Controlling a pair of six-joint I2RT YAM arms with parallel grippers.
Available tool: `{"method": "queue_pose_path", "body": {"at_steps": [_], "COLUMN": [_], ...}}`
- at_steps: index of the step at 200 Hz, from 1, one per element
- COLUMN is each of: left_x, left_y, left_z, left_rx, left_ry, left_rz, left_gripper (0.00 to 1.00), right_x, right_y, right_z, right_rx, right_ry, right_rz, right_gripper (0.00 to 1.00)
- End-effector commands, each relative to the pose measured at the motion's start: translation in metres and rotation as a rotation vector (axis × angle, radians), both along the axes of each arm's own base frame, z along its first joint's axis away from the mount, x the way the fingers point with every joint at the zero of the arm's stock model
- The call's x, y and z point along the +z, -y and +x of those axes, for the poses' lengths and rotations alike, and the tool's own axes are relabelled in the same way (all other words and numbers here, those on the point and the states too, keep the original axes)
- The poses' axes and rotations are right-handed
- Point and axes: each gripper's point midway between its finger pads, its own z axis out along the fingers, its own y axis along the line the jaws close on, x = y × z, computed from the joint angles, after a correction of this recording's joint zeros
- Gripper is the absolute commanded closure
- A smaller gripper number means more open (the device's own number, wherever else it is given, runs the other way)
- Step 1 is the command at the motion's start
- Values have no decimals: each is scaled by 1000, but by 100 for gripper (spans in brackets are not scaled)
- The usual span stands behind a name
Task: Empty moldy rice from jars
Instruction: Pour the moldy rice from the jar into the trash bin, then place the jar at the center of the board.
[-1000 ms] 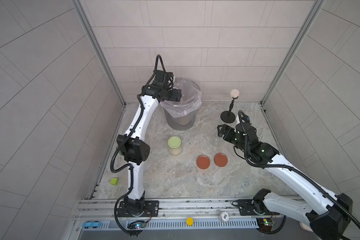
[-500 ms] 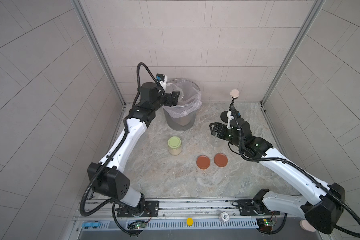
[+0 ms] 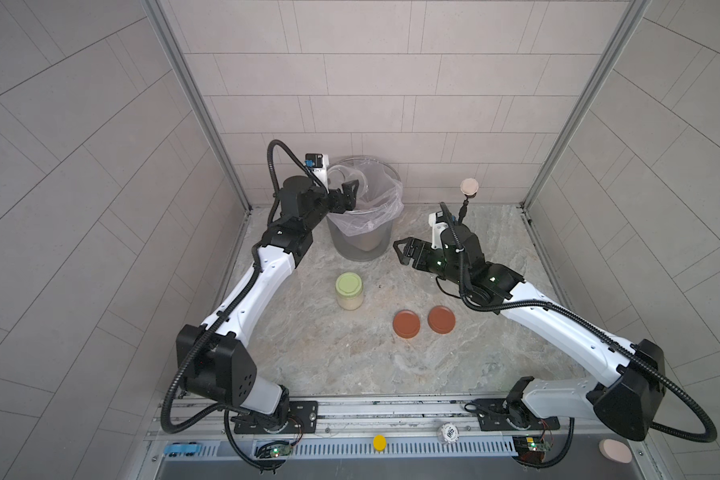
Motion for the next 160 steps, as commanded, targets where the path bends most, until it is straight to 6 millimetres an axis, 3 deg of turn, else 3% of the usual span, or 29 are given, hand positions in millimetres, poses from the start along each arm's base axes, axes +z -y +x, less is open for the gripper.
{"method": "queue_pose_path", "body": {"at_steps": [1, 37, 84, 160], "left_x": [77, 78, 80, 74], "left_y": [-11, -16, -26, -23], "left_z": [-27, -47, -80, -114], "left_rx": [11, 1, -11, -83], "left_ry": [232, 266, 328, 373], "left_rz": [-131, -224, -351, -524], "left_gripper": [100, 100, 100, 100], "right_x": [29, 44, 66, 111], "right_y": [-12, -26, -47, -68], "right_z": [-2, -2, 3, -4], "right_rx": [36, 89, 119, 133], "right_ry": [53, 58, 66, 158], "right_rz": [78, 147, 388, 608], "right_gripper": [4, 2, 0, 0]}}
